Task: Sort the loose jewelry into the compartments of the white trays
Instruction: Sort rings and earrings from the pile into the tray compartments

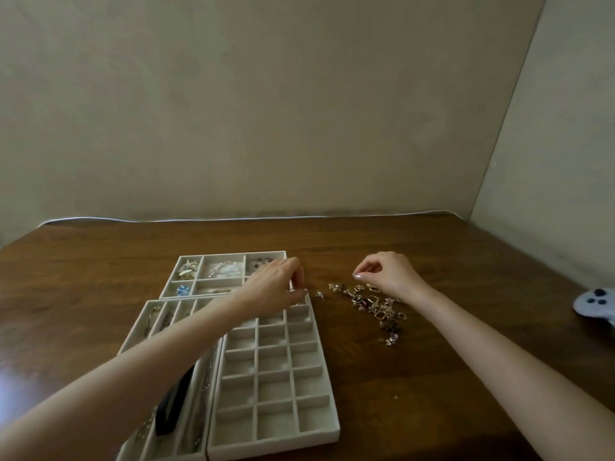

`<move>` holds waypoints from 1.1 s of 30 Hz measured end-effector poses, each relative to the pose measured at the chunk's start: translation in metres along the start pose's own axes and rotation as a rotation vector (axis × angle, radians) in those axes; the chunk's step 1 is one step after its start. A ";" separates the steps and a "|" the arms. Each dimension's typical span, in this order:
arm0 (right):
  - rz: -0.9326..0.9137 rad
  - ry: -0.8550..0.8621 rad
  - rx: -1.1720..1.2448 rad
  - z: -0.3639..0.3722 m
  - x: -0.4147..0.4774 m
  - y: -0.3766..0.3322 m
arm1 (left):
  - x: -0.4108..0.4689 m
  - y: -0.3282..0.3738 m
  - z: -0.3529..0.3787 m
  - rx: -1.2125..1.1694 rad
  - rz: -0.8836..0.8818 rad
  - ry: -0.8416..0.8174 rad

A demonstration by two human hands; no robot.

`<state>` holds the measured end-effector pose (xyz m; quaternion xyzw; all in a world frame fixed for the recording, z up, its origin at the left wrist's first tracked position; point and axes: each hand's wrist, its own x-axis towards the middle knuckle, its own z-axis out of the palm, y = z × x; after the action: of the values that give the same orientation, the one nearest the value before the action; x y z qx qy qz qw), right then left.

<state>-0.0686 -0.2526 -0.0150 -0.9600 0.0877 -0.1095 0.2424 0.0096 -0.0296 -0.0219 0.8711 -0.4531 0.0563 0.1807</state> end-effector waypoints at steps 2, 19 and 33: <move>0.060 0.025 -0.013 -0.006 -0.003 0.017 | 0.012 0.011 0.009 -0.001 0.014 -0.006; 0.113 0.014 -0.083 -0.008 -0.005 0.049 | 0.100 0.073 0.059 0.119 0.007 -0.156; 0.179 -0.082 -0.131 -0.001 0.014 0.042 | 0.115 0.074 0.070 -0.002 -0.188 -0.287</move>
<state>-0.0600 -0.2924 -0.0326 -0.9657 0.1703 -0.0422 0.1913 0.0120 -0.1826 -0.0368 0.9087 -0.3907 -0.0863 0.1195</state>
